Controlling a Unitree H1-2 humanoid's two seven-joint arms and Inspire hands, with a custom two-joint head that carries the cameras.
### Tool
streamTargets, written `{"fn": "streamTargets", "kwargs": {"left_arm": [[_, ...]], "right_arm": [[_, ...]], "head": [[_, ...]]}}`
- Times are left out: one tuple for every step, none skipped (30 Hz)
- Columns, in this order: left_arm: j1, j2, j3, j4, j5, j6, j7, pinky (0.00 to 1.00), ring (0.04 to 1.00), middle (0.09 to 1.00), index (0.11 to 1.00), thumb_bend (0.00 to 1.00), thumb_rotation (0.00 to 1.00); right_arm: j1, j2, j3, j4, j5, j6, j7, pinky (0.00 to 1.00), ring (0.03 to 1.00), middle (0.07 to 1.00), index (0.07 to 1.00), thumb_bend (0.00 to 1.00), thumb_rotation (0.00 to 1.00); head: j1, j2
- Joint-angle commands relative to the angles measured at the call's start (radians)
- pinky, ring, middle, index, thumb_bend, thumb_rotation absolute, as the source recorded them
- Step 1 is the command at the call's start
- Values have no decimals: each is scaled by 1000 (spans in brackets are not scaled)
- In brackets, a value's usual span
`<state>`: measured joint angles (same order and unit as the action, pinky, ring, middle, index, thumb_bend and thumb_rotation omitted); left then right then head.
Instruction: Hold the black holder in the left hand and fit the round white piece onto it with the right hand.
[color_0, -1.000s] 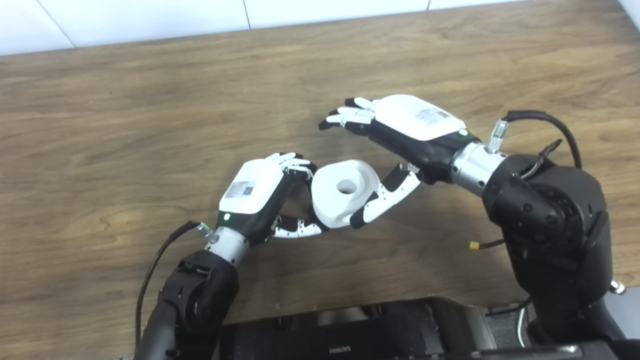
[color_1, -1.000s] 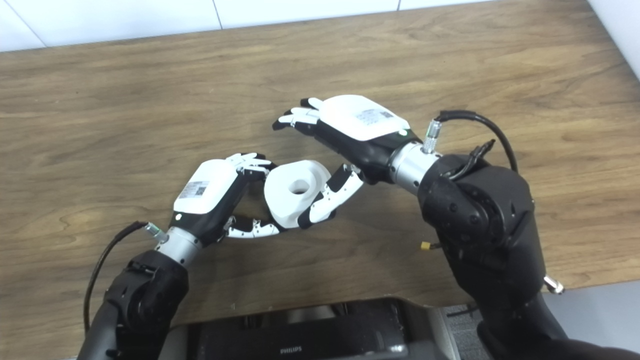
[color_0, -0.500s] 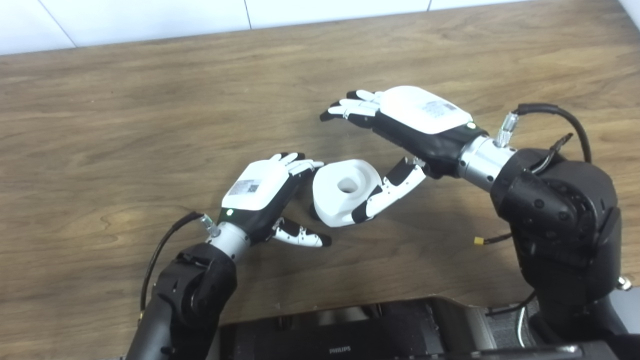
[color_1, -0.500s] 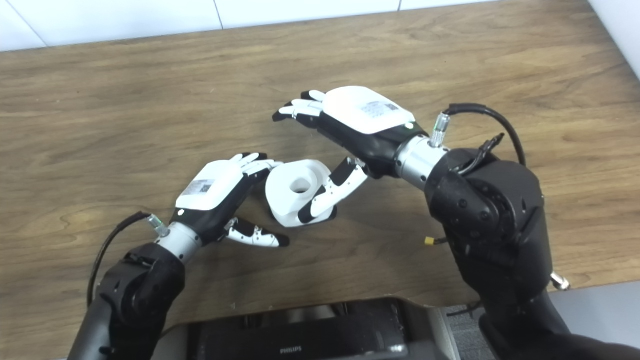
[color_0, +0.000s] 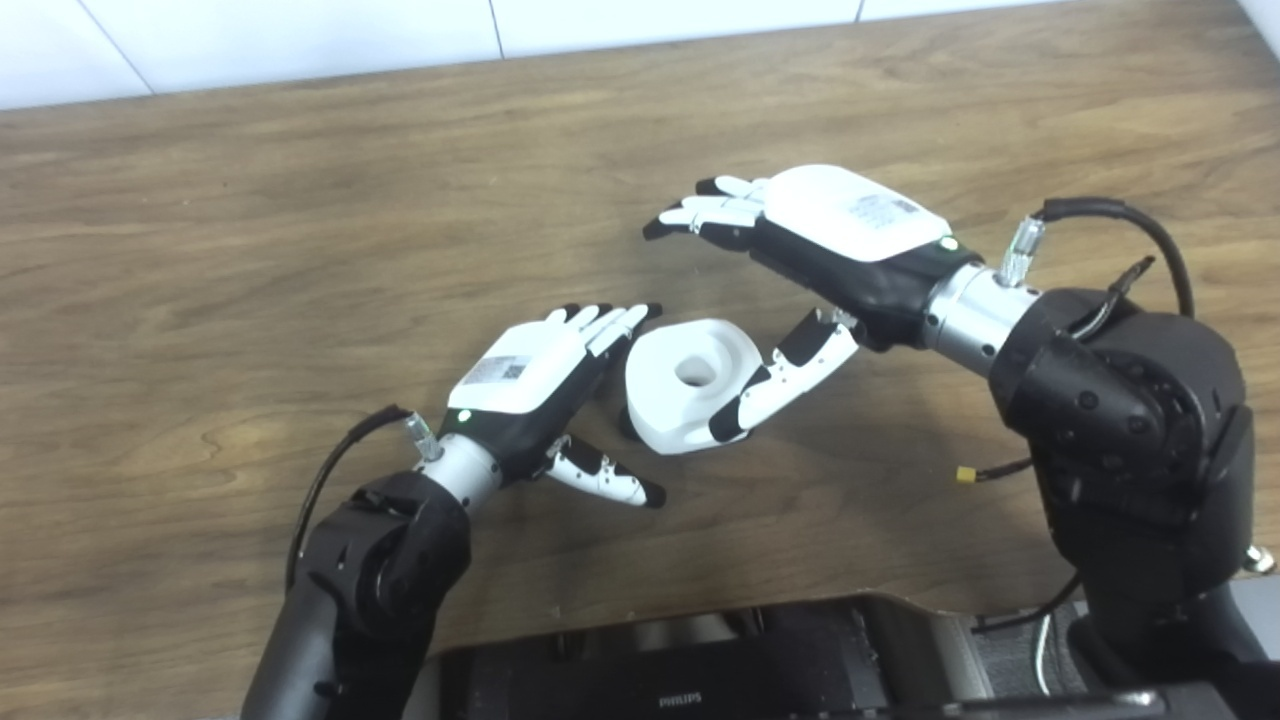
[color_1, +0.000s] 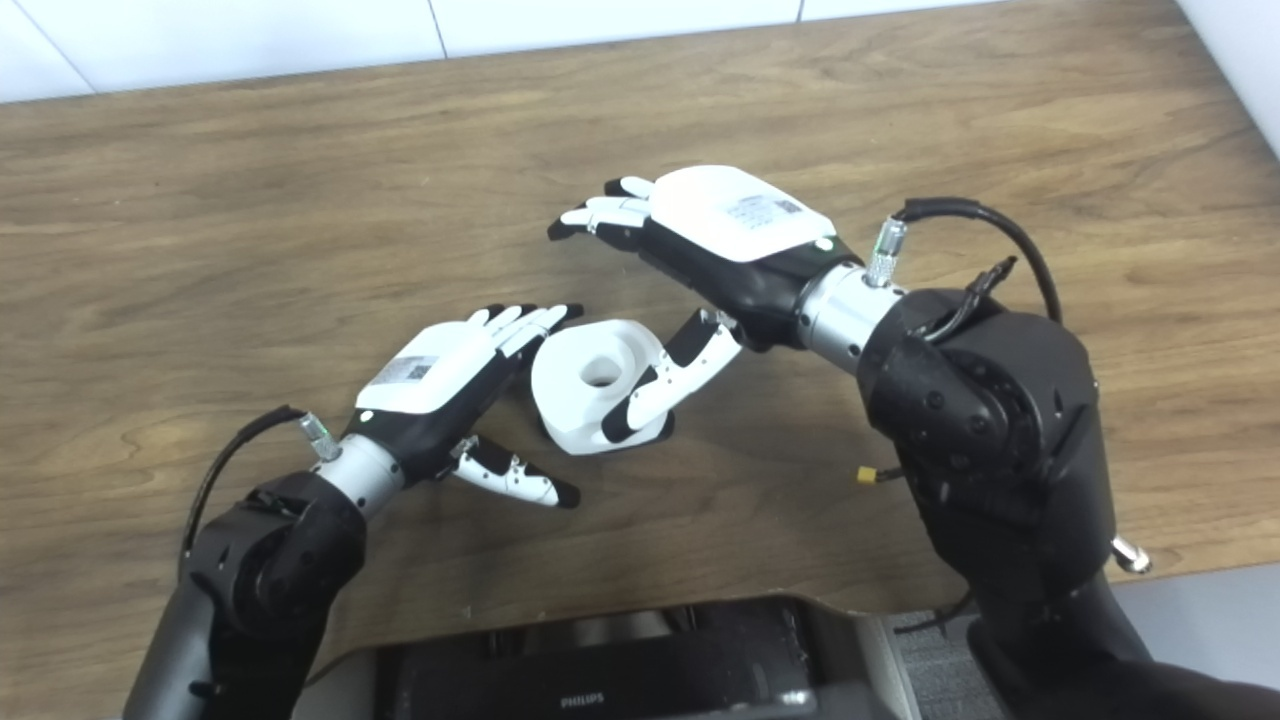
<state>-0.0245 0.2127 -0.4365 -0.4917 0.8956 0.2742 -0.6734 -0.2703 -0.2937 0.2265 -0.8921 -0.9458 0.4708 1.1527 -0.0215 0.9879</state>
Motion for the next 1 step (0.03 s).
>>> {"fn": "streamTargets", "kwargs": {"left_arm": [[10, 22, 13, -6, -30, 55, -65, 1000, 997, 981, 1000, 1000, 265]], "right_arm": [[-33, -8, -25, -10, 10, -1, 117, 975, 979, 928, 891, 1000, 443]], "head": [[6, 0]]}}
